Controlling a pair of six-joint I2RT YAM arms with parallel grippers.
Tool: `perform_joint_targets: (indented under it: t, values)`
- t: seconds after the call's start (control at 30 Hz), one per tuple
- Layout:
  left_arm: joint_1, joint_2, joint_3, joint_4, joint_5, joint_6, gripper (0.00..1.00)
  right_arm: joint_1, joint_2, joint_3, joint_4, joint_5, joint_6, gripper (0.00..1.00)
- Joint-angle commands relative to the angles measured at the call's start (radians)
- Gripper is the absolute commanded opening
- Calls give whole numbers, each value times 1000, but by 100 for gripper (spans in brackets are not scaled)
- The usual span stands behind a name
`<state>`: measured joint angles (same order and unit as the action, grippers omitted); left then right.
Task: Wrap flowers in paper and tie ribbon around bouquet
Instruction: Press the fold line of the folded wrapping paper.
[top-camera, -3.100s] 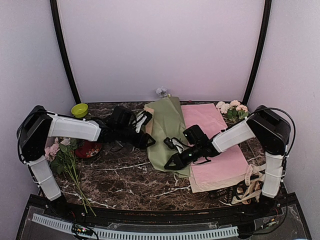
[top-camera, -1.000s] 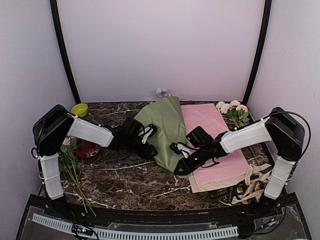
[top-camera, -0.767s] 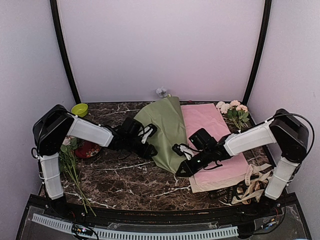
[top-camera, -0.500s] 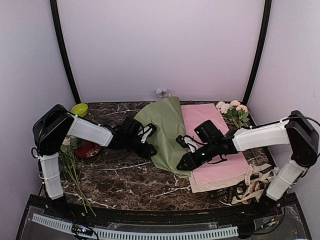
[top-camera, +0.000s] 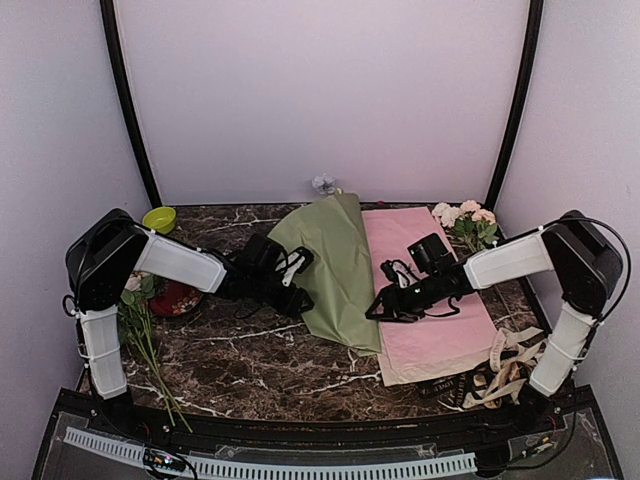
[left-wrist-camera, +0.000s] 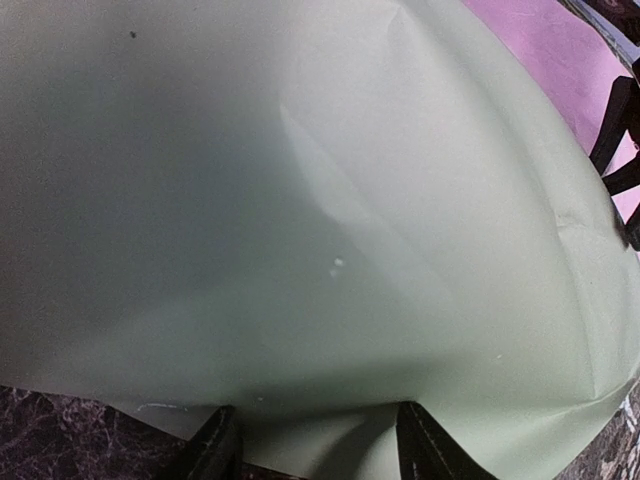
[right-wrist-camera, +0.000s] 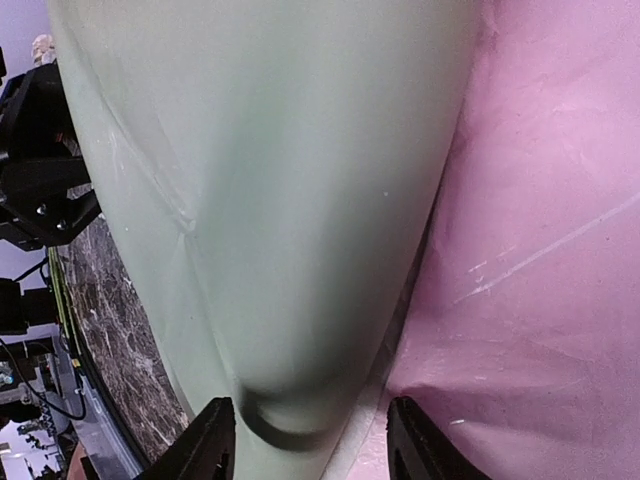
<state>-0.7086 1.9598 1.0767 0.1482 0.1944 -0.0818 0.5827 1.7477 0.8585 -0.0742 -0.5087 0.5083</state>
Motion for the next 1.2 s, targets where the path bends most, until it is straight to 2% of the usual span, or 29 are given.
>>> perform_joint_targets:
  t: [0.0,0.4,0.77,0.83,0.93,1.17]
  values:
    - [14,31,-9,-81,-28,5,55,9,37,19,69,-77,51,53]
    - [14,34,-22,-76,-24,1,55,81,112,70,254,-256,145,52]
    - [15,34,-23,-82,-37,7,55,84,153,27,343,-220,262,51]
    - [16,34,-23,-84,-38,8,55,88,157,31,328,-208,259,48]
    - [17,34,-23,-87,-40,10,55,89,153,51,253,-169,222,38]
    - [25,33,-21,-95,-55,16,55,88,56,104,-20,23,86,47]
